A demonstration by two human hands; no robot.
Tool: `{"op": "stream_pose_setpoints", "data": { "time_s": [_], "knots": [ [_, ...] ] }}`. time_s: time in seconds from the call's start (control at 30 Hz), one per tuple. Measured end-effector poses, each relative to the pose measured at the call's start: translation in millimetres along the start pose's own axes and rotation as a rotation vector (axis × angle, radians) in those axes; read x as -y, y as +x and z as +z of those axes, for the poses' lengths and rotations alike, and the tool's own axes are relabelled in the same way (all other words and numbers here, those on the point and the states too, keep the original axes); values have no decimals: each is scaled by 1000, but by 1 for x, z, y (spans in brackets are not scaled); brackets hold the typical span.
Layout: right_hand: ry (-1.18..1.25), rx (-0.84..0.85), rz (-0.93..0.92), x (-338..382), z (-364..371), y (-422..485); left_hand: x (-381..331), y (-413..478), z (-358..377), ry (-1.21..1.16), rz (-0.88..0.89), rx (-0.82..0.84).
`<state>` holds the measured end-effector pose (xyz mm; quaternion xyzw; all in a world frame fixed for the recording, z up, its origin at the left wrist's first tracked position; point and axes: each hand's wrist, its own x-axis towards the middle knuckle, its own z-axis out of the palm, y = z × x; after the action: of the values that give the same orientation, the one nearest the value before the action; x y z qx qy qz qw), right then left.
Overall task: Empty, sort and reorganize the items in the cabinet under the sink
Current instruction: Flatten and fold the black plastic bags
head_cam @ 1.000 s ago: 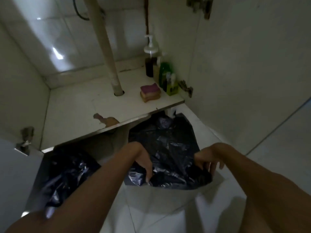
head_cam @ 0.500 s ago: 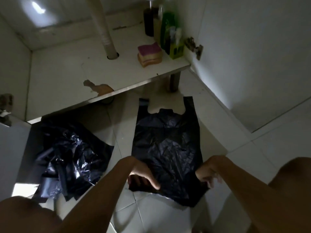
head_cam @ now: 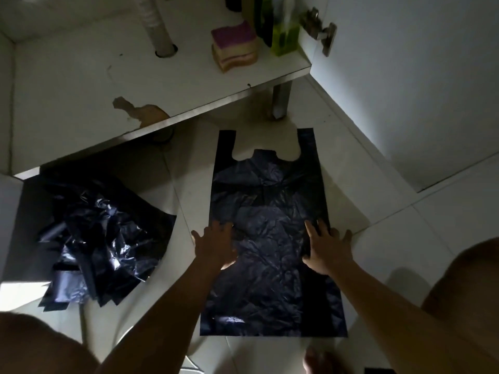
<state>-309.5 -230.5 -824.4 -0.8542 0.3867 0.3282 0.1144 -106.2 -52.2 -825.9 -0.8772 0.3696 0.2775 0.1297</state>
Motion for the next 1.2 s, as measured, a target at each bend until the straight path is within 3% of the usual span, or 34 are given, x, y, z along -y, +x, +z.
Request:
{"op": "stream_pose_setpoints", "data": {
  "time_s": [0.17,0.43,0.57,0.6,0.67,0.73,0.77,0.83,0.9,0.93,0.97,1.07,1.13,1.2],
  "knots": [
    [-15,-183,-37,9,-12,5,-5,7,-11,-7,-28,-46],
    [-4,-69,-43,7,-6,12,-3,12,2,-31,26,16],
    [-142,33,6,26,-35,14,11,15,-20,-170,74,177],
    [-176,40,13,35,-47,15,17,13,-27,-237,82,119],
    [-164,6,-42,59,-67,17,35,4,-44,-347,24,-193],
    [-57,-56,-182,90,-80,21,61,-12,-63,-399,-142,-460],
    [21,-56,-253,104,-85,22,76,-19,-69,-395,-249,-452],
    [163,-5,-375,137,-89,19,113,-29,-69,-408,-435,-167],
    [249,45,-473,169,-90,13,147,-47,-66,-553,-512,262],
    [288,62,-509,184,-90,9,161,-55,-64,-575,-533,360],
    [328,75,-538,198,-91,5,171,-64,-67,-545,-554,344],
    [453,48,-614,235,-92,-8,191,-83,-77,-340,-639,-197],
    [495,-8,-672,255,-95,-14,197,-93,-85,-368,-656,-546],
    [554,-25,-711,275,-97,-22,209,-100,-84,-406,-680,-703]
  ]
}}
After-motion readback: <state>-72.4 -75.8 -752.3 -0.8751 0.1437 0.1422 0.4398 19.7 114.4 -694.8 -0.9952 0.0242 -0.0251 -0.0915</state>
